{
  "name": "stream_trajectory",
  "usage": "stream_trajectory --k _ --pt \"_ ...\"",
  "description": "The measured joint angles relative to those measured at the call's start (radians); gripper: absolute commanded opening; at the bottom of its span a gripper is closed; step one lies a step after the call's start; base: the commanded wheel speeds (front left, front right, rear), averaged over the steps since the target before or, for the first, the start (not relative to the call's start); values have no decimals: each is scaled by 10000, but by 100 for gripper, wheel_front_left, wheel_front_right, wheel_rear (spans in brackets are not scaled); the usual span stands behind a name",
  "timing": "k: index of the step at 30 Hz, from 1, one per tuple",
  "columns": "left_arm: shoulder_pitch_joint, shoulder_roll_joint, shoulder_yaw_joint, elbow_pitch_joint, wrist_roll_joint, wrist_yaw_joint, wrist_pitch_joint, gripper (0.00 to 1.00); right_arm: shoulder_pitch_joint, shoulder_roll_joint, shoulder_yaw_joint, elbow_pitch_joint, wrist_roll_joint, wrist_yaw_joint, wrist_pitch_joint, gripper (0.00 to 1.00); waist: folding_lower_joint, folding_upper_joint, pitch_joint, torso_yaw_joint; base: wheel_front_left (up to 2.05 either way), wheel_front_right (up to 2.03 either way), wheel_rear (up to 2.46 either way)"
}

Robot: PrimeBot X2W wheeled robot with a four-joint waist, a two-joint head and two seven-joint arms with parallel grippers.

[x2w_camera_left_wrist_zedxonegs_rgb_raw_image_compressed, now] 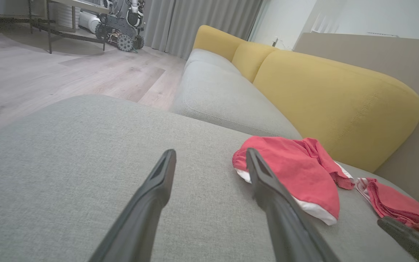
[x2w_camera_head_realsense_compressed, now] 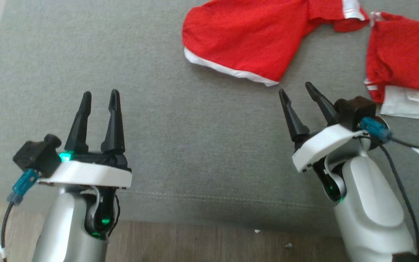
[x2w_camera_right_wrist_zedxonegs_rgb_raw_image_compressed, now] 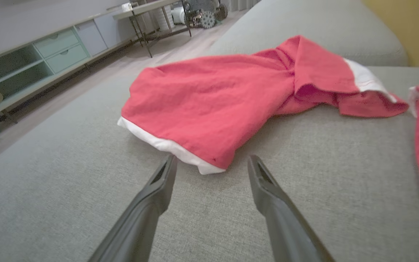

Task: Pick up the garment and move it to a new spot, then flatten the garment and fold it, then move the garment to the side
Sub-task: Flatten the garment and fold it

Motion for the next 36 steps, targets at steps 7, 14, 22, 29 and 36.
stream_trajectory --k 7,14,22,29,36 --pt "-265 -67 -17 25 -6 -90 0 100 -972 -81 -242 1816 -15 0 -27 100 0 0 448 563 0 0 0" --pt "-311 -75 -184 -69 -230 -38 0 100 -1645 -75 -435 2823 -165 0 -543 100 0 0 683 847 0 0 0" --pt "-492 -90 -389 -151 -401 102 0 100 -2615 -44 -865 3814 -711 0 -1237 0 0 0 957 904 0 0 0" --pt "-491 -92 -360 -144 -401 100 0 100 -2786 -128 -861 4242 -1465 0 -1657 0 0 0 758 636 0 0 0" --pt "-352 -92 -422 -84 -437 100 0 100 -2646 -750 -418 3567 -2224 0 -1009 0 0 0 73 190 0 0 0"
